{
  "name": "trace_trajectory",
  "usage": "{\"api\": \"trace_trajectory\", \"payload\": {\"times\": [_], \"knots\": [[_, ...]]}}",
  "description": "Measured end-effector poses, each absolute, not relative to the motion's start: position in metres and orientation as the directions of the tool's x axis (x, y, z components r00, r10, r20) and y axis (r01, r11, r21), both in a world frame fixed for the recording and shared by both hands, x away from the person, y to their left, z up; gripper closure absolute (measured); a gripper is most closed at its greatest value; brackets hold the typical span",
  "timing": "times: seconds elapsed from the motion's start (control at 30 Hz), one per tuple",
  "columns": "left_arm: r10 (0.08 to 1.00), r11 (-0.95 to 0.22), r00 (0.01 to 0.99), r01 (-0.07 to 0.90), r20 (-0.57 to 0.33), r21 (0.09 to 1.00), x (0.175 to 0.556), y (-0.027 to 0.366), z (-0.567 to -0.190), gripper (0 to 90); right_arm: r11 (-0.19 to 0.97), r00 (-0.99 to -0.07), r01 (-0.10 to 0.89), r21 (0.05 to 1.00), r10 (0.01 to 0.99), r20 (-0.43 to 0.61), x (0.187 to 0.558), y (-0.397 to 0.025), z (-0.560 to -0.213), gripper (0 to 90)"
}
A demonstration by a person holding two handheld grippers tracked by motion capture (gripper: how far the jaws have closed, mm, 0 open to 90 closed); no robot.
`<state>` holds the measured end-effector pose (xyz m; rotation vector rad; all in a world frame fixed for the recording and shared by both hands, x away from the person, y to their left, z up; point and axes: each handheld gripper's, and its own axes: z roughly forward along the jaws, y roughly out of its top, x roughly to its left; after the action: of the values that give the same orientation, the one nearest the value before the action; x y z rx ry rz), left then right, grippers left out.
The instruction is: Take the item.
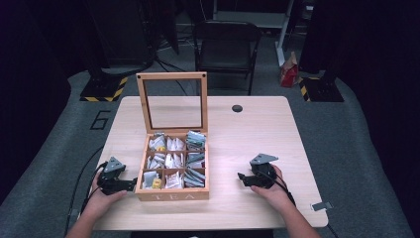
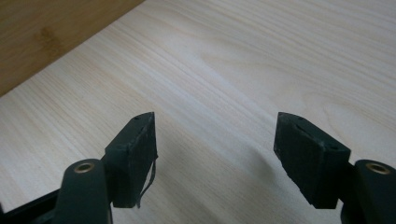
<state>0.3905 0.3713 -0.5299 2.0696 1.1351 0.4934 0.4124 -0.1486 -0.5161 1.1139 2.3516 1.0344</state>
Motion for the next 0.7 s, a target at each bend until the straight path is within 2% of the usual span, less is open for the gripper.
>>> {"api": "trace_trajectory", "payload": {"times": [0.7], "knots": [[0.841,-0.361,0.540,0.568,-0.004,0.740,0.390,0.371,-0.530,14.4,0.410,-0.633,0.521,0.749,0.774,0.017,0.407,-0.141,-0.489,32.6]]}}
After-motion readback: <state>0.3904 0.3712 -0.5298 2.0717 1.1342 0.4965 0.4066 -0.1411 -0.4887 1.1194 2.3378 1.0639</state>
